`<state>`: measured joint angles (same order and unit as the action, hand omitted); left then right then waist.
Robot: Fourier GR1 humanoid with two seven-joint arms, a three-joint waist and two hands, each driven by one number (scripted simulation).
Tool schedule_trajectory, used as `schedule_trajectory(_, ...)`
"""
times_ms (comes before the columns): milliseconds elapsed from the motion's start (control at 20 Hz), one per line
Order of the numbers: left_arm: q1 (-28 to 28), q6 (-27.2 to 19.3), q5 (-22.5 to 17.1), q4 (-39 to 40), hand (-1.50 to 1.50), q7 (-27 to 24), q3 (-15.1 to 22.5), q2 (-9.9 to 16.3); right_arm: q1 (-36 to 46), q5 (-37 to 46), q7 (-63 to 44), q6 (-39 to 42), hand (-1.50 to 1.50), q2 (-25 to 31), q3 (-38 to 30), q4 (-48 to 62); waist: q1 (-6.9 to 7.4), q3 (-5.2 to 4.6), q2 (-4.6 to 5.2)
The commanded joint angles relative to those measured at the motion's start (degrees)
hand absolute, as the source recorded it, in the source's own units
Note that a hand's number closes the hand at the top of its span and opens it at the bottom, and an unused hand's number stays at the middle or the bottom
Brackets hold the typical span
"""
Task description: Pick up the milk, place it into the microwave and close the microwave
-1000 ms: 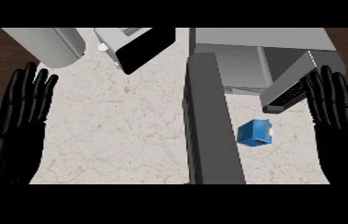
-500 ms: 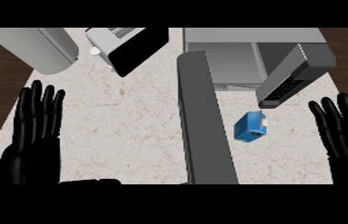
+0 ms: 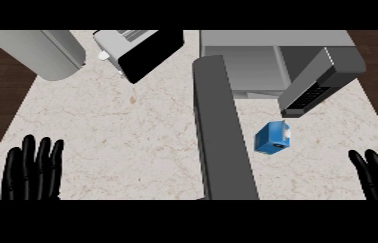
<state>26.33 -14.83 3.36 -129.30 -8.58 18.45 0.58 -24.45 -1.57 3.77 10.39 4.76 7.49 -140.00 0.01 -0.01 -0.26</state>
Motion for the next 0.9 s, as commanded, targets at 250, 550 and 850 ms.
schedule_trajectory(250, 18.8, 4.1, -5.3, -4.1, -1.50, -14.1, 2.6, 4.5, -9.0, 8.8, 11.8, 0.4, -1.50, -2.6, 3.0, 3.6, 0.58, -0.02, -0.23)
schedule_trajectory(550, 21.4, 4.6, -6.5, -3.6, -1.50, -16.7, 3.0, 6.0, -5.9, 16.0, 10.9, -2.6, -1.50, -4.7, 7.8, 7.8, 0.35, -0.01, 0.03)
schedule_trajectory(850, 28.5, 7.4, -9.2, -0.1, -1.50, -28.1, 2.6, 7.8, 1.6, 15.9, 14.9, -6.0, -1.50, -4.7, 1.5, 19.5, 1.11, -0.02, 0.00)
